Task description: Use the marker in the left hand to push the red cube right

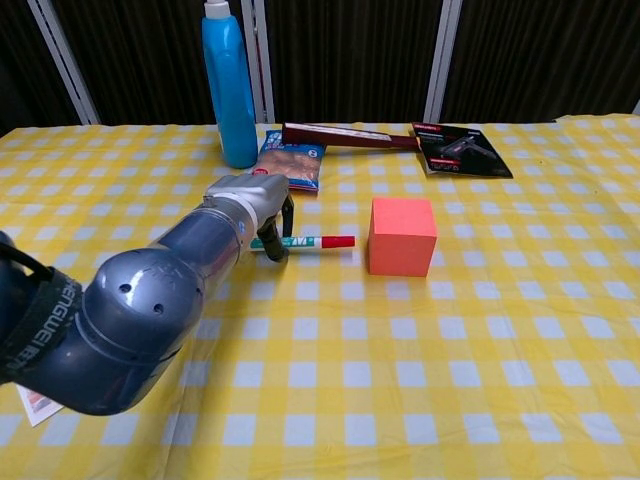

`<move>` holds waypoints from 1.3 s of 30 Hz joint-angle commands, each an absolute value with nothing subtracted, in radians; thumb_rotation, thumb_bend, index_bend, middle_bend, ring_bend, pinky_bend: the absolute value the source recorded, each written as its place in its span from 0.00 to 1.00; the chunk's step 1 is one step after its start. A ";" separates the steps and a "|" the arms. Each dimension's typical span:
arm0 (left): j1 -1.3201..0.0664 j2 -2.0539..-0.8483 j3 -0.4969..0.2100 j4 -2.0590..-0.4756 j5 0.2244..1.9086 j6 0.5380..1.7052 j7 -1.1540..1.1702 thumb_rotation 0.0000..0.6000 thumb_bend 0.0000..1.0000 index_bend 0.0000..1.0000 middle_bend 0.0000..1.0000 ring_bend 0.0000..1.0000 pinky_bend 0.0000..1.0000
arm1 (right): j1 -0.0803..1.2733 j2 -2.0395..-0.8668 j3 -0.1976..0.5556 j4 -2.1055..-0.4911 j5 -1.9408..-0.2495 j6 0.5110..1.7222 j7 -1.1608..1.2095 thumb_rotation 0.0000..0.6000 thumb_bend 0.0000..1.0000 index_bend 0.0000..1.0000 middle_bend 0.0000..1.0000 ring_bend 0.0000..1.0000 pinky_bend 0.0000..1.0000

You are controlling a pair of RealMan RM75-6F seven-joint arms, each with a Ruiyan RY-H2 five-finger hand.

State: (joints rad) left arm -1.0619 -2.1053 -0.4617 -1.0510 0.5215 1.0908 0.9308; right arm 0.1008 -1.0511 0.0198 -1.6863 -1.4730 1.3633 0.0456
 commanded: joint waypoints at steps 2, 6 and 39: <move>-1.076 -2.112 -0.470 -1.046 0.518 1.082 0.934 1.00 0.47 0.60 0.16 0.00 0.08 | 0.100 -1.050 0.020 -1.686 -1.471 1.362 0.048 1.00 0.38 0.00 0.00 0.00 0.00; -1.097 -2.129 -0.479 -1.026 0.519 1.070 0.934 1.00 0.47 0.60 0.16 0.00 0.08 | 0.101 -1.046 0.021 -1.687 -1.466 1.359 0.054 1.00 0.38 0.00 0.00 0.00 0.00; -1.241 -2.245 -0.540 -0.842 0.506 1.012 0.848 1.00 0.47 0.60 0.16 0.00 0.08 | 0.092 -1.034 0.020 -1.688 -1.464 1.365 0.068 1.00 0.38 0.00 0.00 0.00 0.00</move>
